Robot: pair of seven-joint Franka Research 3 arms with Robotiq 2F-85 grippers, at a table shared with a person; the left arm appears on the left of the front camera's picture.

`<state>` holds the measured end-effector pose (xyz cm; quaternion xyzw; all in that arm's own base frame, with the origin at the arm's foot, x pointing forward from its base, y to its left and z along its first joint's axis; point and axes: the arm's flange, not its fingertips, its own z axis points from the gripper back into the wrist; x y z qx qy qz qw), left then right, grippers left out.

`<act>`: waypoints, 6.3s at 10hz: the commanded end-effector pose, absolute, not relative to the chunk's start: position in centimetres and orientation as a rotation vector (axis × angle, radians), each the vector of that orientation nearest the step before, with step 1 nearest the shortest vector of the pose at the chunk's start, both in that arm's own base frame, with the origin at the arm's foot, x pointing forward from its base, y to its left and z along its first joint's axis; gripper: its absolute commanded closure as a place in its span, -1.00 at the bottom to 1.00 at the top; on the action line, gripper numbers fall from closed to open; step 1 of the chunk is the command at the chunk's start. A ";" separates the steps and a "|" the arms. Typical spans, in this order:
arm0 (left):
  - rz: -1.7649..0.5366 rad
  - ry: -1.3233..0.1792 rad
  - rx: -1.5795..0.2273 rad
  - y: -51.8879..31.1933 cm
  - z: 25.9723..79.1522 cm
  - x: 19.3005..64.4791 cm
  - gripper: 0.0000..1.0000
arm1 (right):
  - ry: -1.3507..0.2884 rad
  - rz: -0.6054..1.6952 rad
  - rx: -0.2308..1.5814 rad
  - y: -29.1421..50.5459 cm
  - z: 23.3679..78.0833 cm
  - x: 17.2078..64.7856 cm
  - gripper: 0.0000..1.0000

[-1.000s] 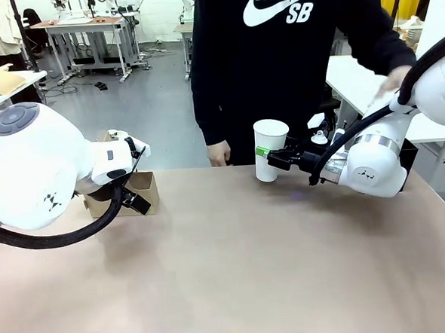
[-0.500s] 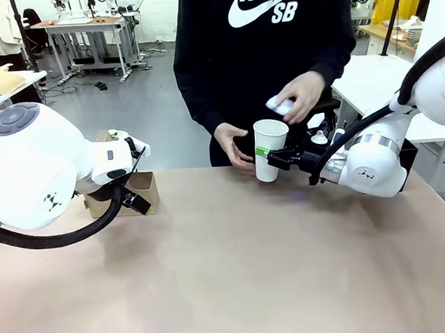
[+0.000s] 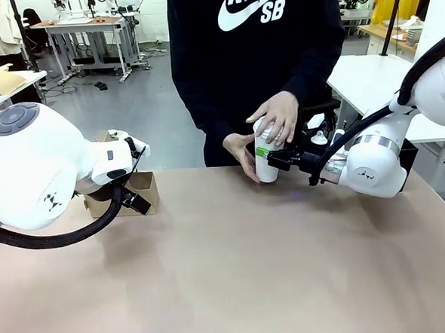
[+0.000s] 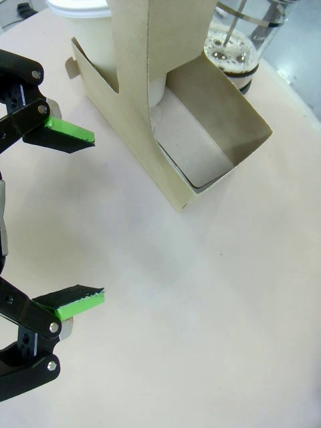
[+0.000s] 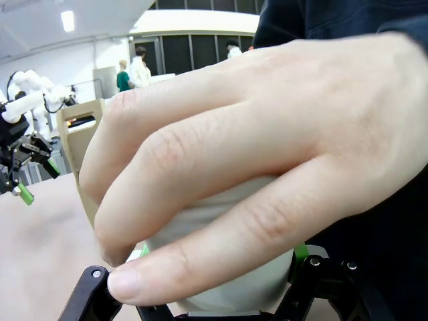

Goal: Pour a drink into a cup and package it in a carrier.
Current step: When a person places the Paper Cup Lid on the 600 ml Paper Cup , lift the 600 ml Paper Cup, then position the Cup Carrier in the center of the table.

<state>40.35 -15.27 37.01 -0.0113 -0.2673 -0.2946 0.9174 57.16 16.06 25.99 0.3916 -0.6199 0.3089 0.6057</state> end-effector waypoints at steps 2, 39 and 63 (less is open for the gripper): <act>-0.605 -0.550 -0.026 -15.2 37.0 40.3 -1.00 | -1.445 0.706 0.905 16.2 26.5 57.2 -0.61; -0.605 -0.550 -0.026 -15.2 37.0 40.3 -1.00 | -1.354 0.878 1.140 11.8 51.6 54.6 -0.61; -0.079 -0.249 -0.055 -10.6 52.8 54.4 -1.00 | -1.354 0.878 1.140 11.8 51.6 54.6 -0.61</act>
